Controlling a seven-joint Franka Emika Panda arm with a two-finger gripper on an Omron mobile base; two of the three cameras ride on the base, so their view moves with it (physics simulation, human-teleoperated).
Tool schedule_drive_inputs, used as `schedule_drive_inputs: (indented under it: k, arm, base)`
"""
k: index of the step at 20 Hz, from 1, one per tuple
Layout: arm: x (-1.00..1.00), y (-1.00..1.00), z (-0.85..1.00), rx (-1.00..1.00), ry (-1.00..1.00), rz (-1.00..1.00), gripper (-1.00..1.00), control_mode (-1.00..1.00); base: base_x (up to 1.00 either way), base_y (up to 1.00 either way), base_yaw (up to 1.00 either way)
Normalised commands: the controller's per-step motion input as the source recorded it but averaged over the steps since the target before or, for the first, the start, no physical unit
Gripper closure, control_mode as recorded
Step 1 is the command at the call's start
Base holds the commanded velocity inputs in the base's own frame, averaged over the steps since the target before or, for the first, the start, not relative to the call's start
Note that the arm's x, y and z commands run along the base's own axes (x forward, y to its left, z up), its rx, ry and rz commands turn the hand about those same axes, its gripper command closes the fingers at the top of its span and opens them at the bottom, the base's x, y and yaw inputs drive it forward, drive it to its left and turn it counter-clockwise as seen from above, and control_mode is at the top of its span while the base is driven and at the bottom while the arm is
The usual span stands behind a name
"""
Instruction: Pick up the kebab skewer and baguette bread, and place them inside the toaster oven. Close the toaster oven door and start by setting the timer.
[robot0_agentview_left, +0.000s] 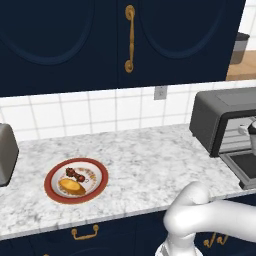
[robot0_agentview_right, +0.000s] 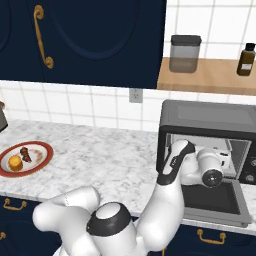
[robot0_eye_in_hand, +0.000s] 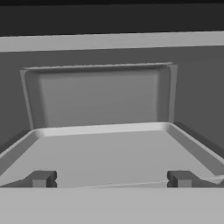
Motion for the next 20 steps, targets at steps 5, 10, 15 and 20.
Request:
schedule_drive_inputs:
  k: [5, 10, 15, 20]
  arm:
    - [0.28, -0.04, 0.00, 0.00, 0.00, 0.00, -1.00, -1.00]
    - [0.22, 0.00, 0.00, 0.00, 0.02, 0.00, -1.00, -1.00]
    - [0.06, 0.00, -0.06, 0.00, 0.16, 0.00, -1.00, -1.00]
    - [0.04, 0.00, -0.01, 0.00, 0.11, 0.00, -1.00, -1.00]
  base:
    - [0.00, 0.00, 0.00]
    - [0.00, 0.00, 0.00]
    - [0.00, 0.00, 0.00]
    - [0.00, 0.00, 0.00]
